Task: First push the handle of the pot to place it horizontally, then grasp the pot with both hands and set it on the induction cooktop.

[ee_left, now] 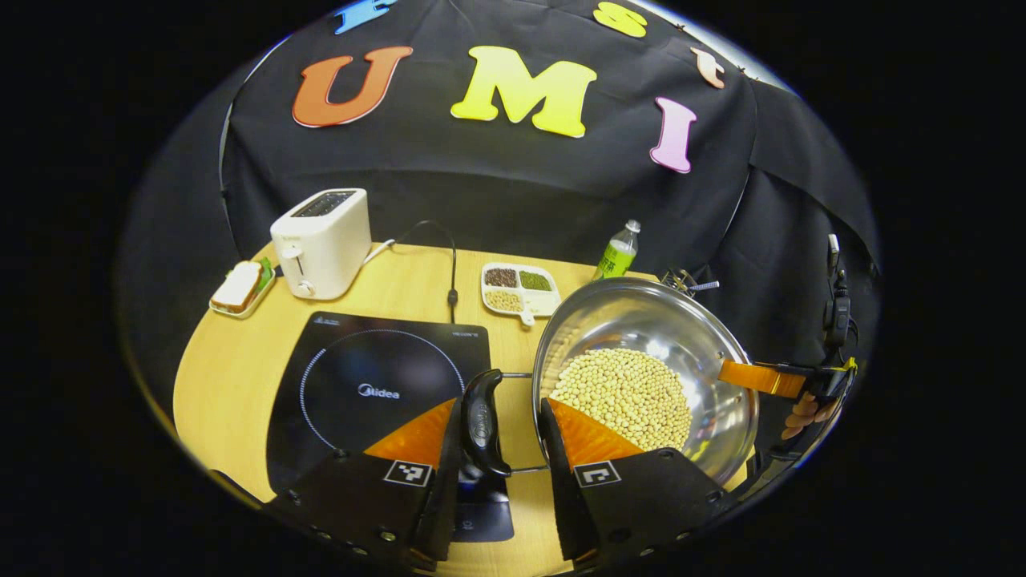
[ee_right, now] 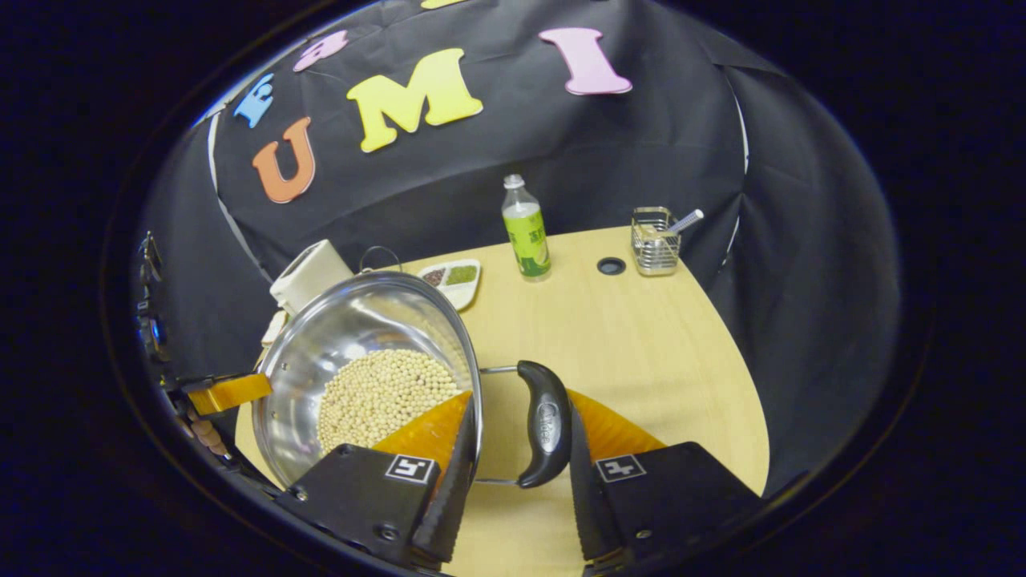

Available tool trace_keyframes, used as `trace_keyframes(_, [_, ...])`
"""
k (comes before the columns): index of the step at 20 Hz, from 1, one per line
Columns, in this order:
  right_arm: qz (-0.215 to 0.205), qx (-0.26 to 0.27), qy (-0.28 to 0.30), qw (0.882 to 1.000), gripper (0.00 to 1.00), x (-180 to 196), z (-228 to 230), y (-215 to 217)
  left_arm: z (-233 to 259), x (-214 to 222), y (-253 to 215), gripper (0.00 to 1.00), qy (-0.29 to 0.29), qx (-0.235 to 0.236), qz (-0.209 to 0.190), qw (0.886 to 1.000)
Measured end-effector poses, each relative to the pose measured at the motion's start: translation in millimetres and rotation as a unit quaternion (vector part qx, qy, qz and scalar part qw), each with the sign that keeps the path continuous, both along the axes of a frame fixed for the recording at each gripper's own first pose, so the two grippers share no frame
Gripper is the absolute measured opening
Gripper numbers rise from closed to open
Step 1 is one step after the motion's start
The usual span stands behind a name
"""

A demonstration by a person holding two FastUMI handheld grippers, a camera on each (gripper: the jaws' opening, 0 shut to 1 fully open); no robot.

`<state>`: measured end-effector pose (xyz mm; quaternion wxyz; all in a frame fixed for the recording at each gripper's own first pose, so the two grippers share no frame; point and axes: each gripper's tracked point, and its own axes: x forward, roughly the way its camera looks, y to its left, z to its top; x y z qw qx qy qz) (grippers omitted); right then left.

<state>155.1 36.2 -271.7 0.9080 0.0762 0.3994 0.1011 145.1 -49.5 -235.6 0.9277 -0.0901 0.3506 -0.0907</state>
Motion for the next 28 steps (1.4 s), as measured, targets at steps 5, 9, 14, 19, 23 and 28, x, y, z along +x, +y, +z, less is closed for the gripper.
trace_keyframes(5, [0.020,0.018,-0.012,1.000,0.59,5,20,55,23,-2,52,0.49,-0.021,0.002,0.025,0.999])
trace_keyframes(9, [0.039,0.021,-0.019,0.999,0.58,13,28,104,31,1,98,0.49,-0.030,0.008,0.046,0.998])
trace_keyframes(14, [0.061,0.017,-0.026,0.998,0.58,24,26,166,29,9,154,0.49,-0.035,0.011,0.082,0.996])
trace_keyframes(19, [0.076,0.018,-0.022,0.997,0.58,36,16,216,21,22,195,0.49,-0.034,0.021,0.107,0.993])
trace_keyframes(23, [0.088,0.016,-0.016,0.996,0.59,48,-6,240,-6,32,216,0.49,-0.007,0.014,0.117,0.993])
trace_keyframes(28, [0.094,0.019,0.006,0.995,0.59,54,-44,251,-40,46,226,0.49,0.017,0.015,0.118,0.993])
